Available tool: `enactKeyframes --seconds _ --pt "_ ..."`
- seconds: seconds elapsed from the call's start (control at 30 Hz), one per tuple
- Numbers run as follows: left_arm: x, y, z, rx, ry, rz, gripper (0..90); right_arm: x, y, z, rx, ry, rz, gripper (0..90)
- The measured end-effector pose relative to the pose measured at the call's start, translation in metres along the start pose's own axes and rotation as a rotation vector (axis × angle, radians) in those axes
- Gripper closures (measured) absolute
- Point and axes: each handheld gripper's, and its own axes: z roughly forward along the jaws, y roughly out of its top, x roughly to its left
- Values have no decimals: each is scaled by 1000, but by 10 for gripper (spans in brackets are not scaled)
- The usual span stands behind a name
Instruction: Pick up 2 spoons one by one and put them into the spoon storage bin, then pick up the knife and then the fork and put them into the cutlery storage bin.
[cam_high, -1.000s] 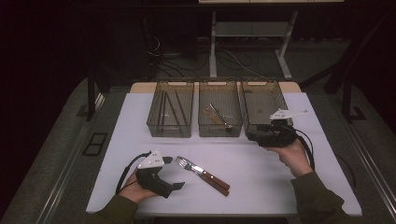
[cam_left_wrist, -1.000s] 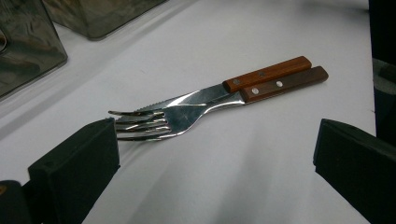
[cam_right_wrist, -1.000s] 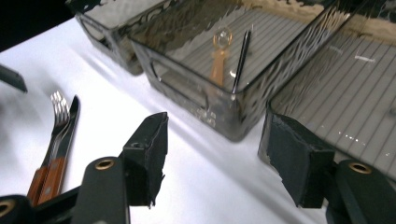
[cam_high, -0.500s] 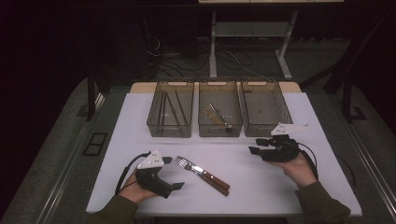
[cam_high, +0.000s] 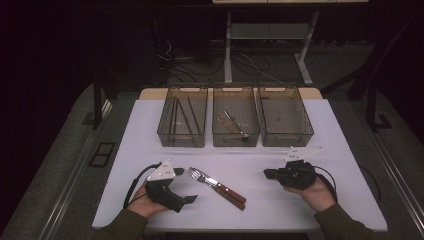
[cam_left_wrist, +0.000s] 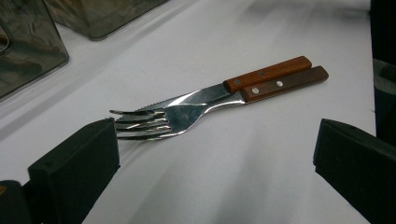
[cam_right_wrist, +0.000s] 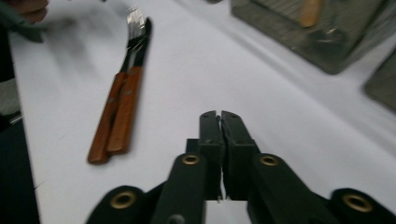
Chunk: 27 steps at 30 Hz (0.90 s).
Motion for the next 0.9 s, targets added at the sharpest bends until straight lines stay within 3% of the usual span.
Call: enactKeyframes --seconds 0.33,0.9 --pt "0 0 0 1 0 2 0 25 2 17 39 62 -74 900" --pt "0 0 1 6 -2 5 0 69 4 52 114 168 -159 900"
